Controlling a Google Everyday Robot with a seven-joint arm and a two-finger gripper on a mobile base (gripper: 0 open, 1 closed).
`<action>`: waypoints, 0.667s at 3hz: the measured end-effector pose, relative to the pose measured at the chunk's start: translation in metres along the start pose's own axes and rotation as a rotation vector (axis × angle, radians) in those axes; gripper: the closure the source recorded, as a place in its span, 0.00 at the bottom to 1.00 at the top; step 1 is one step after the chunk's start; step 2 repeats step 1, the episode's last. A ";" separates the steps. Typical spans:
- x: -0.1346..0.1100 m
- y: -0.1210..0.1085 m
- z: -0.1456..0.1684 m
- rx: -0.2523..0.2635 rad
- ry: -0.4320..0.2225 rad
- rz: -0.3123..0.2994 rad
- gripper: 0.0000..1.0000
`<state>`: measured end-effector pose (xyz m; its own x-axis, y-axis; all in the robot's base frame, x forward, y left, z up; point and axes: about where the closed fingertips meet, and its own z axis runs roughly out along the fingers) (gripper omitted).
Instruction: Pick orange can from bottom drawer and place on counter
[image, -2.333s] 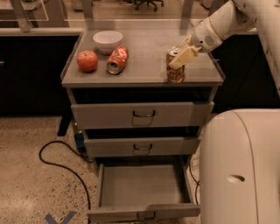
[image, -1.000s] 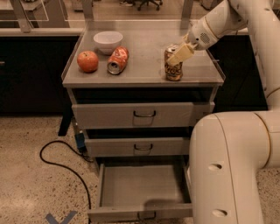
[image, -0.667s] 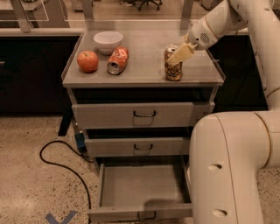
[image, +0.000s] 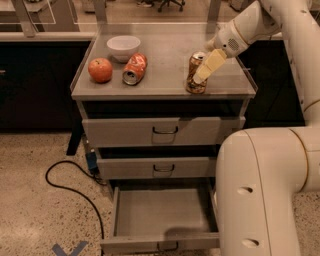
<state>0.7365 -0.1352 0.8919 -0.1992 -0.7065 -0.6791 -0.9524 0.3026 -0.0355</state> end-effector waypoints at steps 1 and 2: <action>0.000 0.000 0.000 0.000 0.000 0.000 0.00; 0.000 0.000 0.000 0.000 0.000 0.000 0.00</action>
Offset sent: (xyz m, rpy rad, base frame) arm 0.0000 0.0000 0.0000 0.0000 0.0000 0.0000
